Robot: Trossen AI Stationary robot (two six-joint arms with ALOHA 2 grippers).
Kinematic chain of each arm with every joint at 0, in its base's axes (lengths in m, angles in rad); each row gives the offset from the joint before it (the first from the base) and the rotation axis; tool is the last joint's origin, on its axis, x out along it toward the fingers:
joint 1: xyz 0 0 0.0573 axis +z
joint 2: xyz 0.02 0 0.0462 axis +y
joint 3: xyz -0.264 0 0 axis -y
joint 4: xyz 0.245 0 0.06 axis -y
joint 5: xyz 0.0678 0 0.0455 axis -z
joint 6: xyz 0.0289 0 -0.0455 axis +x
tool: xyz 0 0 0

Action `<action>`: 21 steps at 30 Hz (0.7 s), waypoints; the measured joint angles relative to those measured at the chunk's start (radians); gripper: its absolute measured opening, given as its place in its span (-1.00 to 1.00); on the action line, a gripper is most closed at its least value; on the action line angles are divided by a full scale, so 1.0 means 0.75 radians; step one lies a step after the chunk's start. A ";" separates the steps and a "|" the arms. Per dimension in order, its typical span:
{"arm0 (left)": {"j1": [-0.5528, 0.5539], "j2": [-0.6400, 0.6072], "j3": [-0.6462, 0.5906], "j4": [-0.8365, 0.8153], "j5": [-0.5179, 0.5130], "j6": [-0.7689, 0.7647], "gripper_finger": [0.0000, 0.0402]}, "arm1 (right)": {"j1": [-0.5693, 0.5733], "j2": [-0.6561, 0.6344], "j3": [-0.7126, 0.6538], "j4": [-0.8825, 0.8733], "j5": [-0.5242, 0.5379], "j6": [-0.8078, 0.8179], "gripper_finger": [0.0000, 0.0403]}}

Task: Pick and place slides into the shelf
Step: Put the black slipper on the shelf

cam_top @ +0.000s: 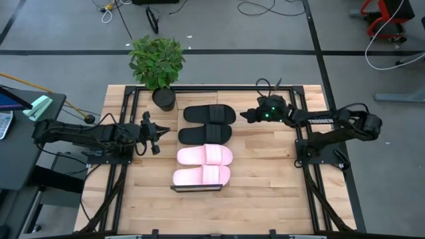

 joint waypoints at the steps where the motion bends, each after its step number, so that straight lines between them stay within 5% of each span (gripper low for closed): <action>1: 0.000 0.000 0.000 0.001 0.000 0.000 -0.82 | -0.007 0.008 -0.023 0.021 -0.015 0.015 -0.15; 21: 0.000 0.000 0.000 0.003 0.000 -0.002 -0.82 | 0.009 0.302 -0.010 0.324 -0.058 0.043 0.00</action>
